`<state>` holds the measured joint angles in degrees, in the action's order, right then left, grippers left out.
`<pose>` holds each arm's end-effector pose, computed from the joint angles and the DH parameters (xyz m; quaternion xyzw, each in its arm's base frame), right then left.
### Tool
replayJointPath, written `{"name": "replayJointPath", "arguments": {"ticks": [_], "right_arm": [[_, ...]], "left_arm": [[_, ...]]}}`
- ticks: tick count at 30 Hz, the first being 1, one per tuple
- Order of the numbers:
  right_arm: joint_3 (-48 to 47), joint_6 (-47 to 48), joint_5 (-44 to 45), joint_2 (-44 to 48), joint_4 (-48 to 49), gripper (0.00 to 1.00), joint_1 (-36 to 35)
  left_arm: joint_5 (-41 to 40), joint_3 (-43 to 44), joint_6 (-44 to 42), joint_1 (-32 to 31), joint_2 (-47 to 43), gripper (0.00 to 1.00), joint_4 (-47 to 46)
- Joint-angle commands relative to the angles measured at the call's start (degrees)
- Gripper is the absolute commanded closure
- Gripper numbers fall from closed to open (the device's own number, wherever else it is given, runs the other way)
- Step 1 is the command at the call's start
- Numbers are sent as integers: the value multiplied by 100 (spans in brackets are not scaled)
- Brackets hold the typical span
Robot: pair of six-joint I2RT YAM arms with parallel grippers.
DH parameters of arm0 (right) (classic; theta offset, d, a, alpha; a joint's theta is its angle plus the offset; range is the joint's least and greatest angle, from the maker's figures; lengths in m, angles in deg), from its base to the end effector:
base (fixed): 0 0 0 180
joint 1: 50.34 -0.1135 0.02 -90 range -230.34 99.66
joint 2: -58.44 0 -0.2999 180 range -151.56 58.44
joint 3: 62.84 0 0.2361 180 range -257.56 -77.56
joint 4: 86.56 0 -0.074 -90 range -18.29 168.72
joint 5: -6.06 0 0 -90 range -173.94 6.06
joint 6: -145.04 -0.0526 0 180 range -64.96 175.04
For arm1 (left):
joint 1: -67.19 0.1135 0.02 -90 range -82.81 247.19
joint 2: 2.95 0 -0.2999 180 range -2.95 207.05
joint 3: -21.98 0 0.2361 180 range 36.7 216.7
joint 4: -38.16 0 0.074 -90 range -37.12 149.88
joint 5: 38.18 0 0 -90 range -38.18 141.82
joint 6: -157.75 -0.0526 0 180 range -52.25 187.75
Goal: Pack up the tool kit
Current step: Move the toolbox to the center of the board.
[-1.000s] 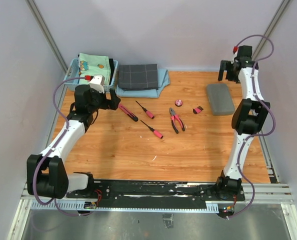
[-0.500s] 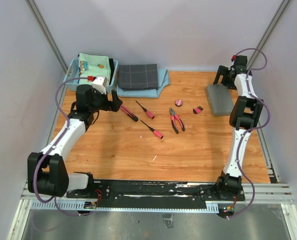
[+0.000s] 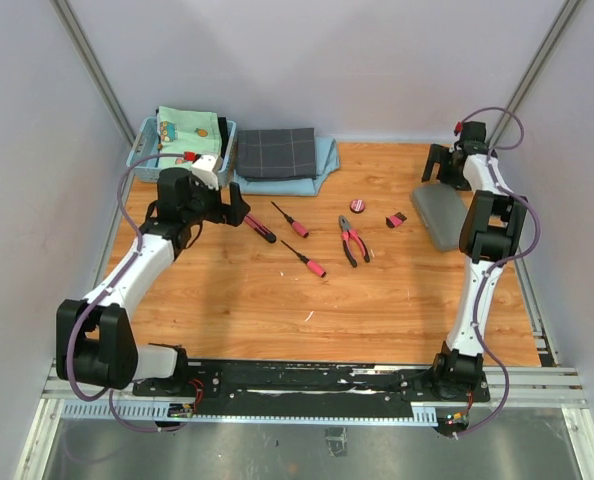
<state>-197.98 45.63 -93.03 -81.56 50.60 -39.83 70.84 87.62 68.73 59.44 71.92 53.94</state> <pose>0.5617 -0.0958 0.1931 0.1326 0.9206 0.0704 0.3604 0.2820 -0.0557 0.3128 0.1377 0.8252 -0.1793 0.5177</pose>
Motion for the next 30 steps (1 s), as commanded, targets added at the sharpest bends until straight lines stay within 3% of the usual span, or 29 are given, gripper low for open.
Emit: {"name": "replayJointPath", "arguments": {"ticks": [1,7,14,30], "right_arm": [[1067,114,171,570,-308,2,-155],[2455,105,211,1388,-127,2,-259],[3447,155,132,2362,-151,2,-612],[4061,83,-314,3517,-750,2,-1599]], "left_arm": [[74,328,-270,-214,7,1,283],[250,765,-355,-590,234,1,799],[472,1467,-303,-1081,749,1,1423],[823,1527,101,-1275,907,1,1357]]}}
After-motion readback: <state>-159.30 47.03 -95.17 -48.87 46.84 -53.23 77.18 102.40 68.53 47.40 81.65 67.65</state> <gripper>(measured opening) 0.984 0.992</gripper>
